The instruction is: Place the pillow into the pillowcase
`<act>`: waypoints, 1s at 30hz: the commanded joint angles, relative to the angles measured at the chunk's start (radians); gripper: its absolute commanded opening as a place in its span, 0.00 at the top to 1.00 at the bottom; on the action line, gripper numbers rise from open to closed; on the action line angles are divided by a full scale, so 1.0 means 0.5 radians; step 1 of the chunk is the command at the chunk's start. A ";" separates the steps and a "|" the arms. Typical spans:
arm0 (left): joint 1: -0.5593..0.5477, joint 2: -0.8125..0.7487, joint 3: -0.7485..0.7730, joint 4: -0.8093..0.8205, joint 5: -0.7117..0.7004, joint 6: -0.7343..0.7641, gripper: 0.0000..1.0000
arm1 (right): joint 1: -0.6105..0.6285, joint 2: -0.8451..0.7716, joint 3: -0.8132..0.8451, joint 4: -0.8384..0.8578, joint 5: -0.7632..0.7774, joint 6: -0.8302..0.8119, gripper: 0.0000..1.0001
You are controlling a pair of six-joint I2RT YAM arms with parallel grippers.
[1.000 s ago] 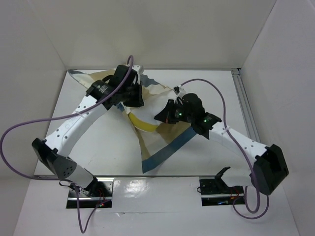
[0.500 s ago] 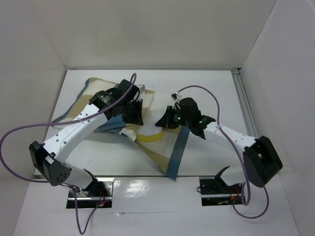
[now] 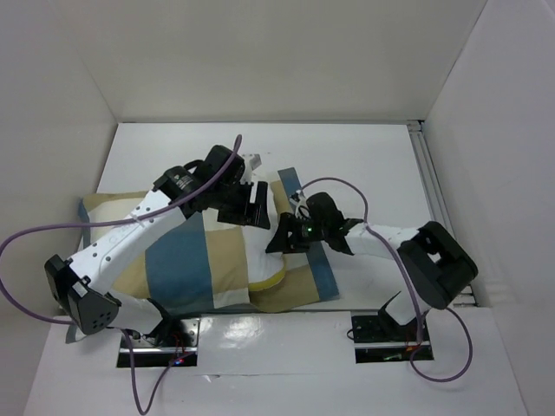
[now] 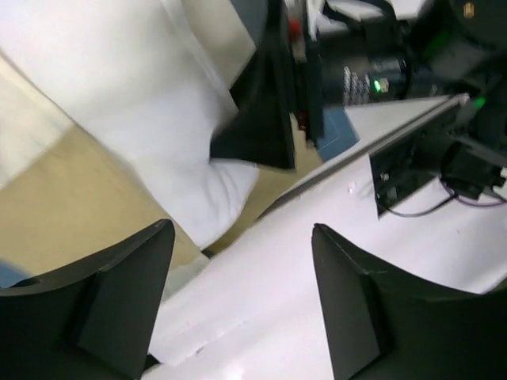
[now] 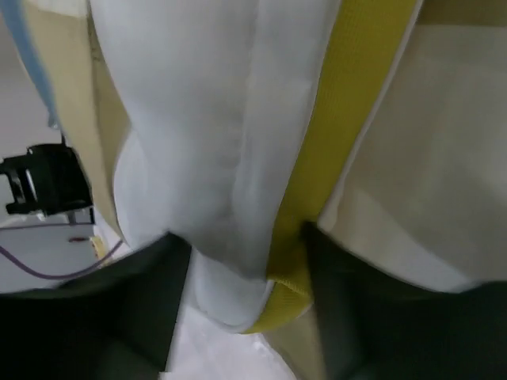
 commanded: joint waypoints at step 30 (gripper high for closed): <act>0.591 1.360 1.162 -0.285 -0.691 0.067 0.13 | -0.523 0.842 1.589 -1.344 0.712 -0.773 0.24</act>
